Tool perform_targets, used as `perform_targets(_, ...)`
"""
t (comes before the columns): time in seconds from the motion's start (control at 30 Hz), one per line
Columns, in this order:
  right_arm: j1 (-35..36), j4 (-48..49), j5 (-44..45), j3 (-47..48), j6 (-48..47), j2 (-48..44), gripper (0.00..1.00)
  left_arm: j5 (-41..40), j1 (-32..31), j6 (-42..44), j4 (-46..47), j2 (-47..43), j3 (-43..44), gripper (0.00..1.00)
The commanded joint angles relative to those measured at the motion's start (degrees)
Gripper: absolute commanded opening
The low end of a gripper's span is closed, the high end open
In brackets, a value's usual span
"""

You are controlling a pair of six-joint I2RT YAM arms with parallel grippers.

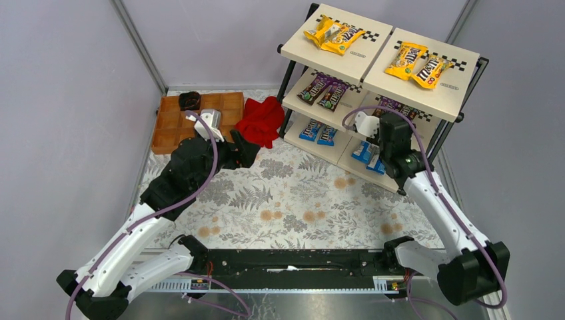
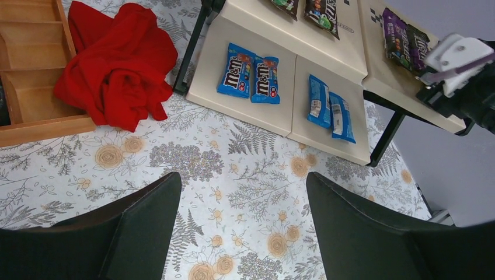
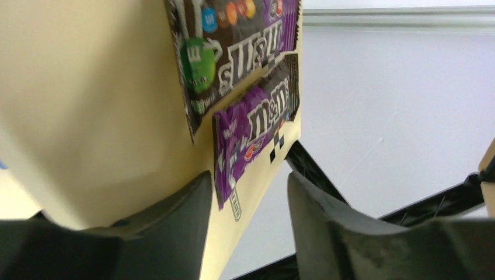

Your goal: Place and organize the candy bags onto the shelf

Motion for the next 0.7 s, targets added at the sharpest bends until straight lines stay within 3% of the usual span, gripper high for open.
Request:
perform_targets(0.0, -0.1, -5.5, -6.4, -0.6, 4.3, -6.9, 0.62, -1.6, -0.3, 0.8, 2.0, -0.5, -0.3, 0.83)
perform_targets(0.13, 0.3, -11.7, -14.2, -2.2, 8.9, -15.8, 0.78, -1.5, -0.1, 0.8, 2.7, 0.1, -0.8, 0.83)
perform_targets(0.27, 0.6, -18.0, -29.8, -4.6, 11.0, -26.9, 0.99, -0.7, 0.3, 0.9, 4.8, -0.3, -2.2, 0.84)
perform_targets(0.33, 0.5, -21.1, -42.8, -5.4, 13.1, -32.8, 1.00, -0.9, 0.4, 1.2, 5.8, -0.7, -2.5, 0.85)
perform_targets(0.43, 0.5, -17.6, -53.8, -6.9, 22.5, -41.3, 1.00, -2.0, 0.4, 2.0, 6.2, -0.6, -1.6, 0.86)
perform_targets(0.53, 0.5, -6.0, -55.1, -9.0, 41.8, -48.8, 1.00, -3.7, 0.4, 2.4, 5.4, 0.1, 1.0, 0.87)
perform_targets(0.6, 0.5, 1.9, -49.5, -9.5, 55.1, -52.5, 1.00, -5.0, 0.5, 3.5, 4.2, 1.0, 3.8, 0.87)
perform_targets(0.67, 0.5, 4.3, -42.6, -5.6, 62.3, -53.6, 1.00, -7.3, 0.4, 5.1, 2.4, 2.1, 7.8, 0.88)
